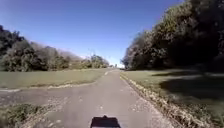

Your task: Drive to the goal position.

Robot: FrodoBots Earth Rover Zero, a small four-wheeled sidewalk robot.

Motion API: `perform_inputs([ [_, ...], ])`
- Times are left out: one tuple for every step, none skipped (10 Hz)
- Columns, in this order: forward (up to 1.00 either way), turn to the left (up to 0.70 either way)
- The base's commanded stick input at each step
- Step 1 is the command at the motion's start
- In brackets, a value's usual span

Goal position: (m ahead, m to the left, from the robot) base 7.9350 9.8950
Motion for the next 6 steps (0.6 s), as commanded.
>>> perform_inputs([
  [0.5,0.0],
  [0.5,0.0],
  [0.5,0.0],
  [0.5,0.0],
  [0.5,0.1],
  [0.5,0.27],
])
